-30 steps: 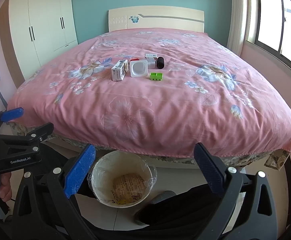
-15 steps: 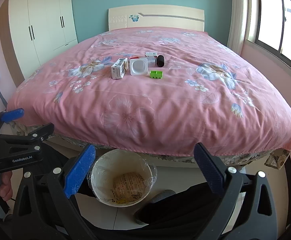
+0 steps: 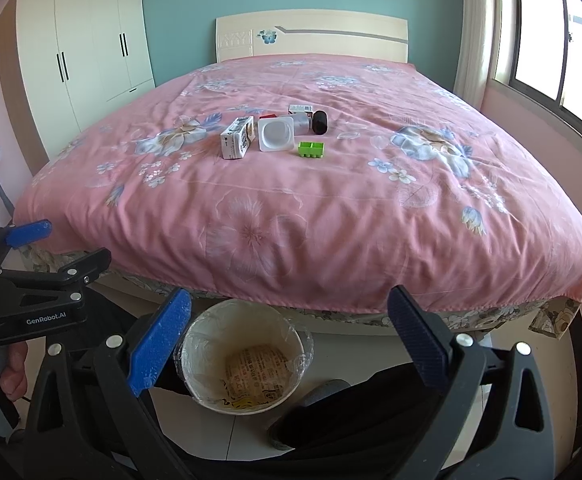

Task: Collect trash
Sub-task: 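Move both tools toward the items on the bed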

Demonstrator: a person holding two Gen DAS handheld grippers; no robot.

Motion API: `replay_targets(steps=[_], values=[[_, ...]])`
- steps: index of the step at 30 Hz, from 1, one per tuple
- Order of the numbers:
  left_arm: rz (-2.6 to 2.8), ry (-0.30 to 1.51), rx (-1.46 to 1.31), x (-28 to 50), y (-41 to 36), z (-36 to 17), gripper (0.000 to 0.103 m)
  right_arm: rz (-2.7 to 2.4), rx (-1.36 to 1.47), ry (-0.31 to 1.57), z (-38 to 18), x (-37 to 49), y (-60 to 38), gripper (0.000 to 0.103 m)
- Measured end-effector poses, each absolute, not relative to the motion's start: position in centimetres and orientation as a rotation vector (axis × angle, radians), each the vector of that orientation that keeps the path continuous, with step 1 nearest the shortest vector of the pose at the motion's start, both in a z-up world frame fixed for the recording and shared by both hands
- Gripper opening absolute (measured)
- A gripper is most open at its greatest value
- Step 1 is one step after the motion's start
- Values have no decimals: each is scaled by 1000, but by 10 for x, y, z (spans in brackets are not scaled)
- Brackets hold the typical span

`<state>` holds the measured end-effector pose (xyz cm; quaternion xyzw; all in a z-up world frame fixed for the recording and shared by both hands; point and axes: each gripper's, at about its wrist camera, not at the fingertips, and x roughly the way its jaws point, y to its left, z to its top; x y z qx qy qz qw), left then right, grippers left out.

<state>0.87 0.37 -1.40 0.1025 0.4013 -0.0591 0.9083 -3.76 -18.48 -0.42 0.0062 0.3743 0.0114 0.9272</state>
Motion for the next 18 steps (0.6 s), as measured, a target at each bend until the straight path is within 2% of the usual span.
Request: replay_targets(steps=[18], values=[[-72,913,146,57,18,-35,100,12,-12,755,3,1,-201,97]])
